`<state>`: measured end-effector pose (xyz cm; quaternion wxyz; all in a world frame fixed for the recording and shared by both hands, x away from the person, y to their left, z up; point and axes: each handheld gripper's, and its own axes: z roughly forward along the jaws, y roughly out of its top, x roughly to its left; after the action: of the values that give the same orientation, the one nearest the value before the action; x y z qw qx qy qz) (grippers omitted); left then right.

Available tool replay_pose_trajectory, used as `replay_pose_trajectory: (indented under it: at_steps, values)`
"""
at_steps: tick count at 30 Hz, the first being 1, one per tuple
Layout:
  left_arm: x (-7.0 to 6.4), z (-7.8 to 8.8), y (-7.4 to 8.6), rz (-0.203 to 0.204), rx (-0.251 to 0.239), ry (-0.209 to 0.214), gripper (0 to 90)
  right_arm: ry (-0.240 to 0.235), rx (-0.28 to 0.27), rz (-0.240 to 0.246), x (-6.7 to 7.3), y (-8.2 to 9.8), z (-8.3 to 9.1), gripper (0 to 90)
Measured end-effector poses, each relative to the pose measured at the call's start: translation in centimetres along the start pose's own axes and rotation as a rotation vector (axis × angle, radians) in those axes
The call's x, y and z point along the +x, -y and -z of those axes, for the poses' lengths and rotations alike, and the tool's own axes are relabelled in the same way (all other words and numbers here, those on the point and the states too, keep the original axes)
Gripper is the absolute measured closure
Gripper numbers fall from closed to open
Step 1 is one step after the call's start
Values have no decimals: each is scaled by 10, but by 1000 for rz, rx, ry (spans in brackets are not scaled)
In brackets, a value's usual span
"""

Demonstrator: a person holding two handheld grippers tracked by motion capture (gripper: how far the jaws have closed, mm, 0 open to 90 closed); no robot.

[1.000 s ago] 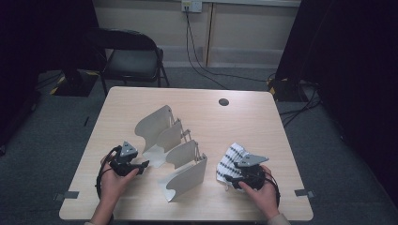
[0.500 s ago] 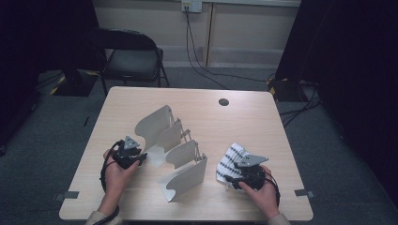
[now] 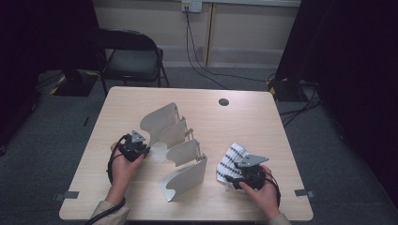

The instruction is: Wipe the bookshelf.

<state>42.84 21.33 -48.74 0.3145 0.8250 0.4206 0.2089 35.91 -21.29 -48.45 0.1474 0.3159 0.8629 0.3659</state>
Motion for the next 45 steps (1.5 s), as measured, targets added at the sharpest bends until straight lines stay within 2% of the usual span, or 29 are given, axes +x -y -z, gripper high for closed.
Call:
replay_pose_trajectory:
  at_steps: [5, 6, 8, 11, 13, 14, 17, 20, 23, 25, 30, 32, 34, 35, 36, 37, 39, 40, 44, 45]
  values:
    - [-1, -8, -7, 11, -7, 16, 759, 5, 0, -6, -2, 1, 3, 355]
    - [0, -7, -7, 12, -5, 13, 743, 6, -1, -6, -2, 1, 3, 355]
    - [0, -6, -6, 24, -4, 16, 642, 9, -2, -2, -2, 0, 5, 356]
    - [-2, 0, -1, 17, 0, 20, 620, 25, 5, -6, -2, -1, 9, 376]
    - [-3, 5, 3, 16, 8, 23, 567, 30, 9, -8, -2, -1, 13, 402]
    - [-4, 7, 7, 24, 6, 37, 552, 32, 13, -17, -2, -1, 15, 416]
    - [-9, 18, 16, 12, 16, 37, 489, 31, 16, -29, -3, 1, 18, 456]
    - [-13, 25, 22, 21, 16, 54, 427, 36, 31, -43, -2, 3, 18, 458]
    - [-16, 31, 28, 9, 22, 66, 383, 23, 20, -31, 1, 4, 17, 451]
    - [-18, 33, 31, 10, 19, 69, 355, 7, 34, -39, 1, 6, 14, 449]
    - [-21, 35, 37, -17, 12, 72, 287, -14, 49, -41, -7, 14, 13, 455]
    - [-23, 34, 39, 2, 1, 86, 237, 9, 70, -41, -11, 16, 18, 454]
    - [-22, 34, 41, 5, -4, 92, 214, 45, 84, -73, -16, 17, 25, 451]
    - [-23, 33, 42, 12, -7, 98, 196, 107, 94, -85, -18, 17, 30, 439]
    - [-22, 33, 42, 14, -12, 103, 189, 149, 98, -82, -19, 16, 34, 418]
    - [-22, 34, 43, 9, -11, 103, 181, 158, 81, -91, -19, 15, 36, 415]
    - [-21, 33, 44, 10, -20, 104, 171, 149, 34, -132, -19, 12, 36, 392]
    - [-21, 33, 44, 8, -23, 106, 166, 143, 31, -141, -19, 10, 33, 386]
    - [-21, 33, 46, 11, -31, 109, 152, 117, 58, -139, -16, 7, 12, 401]
    - [-20, 32, 46, 9, -35, 109, 148, 117, 74, -114, -14, 5, 6, 407]
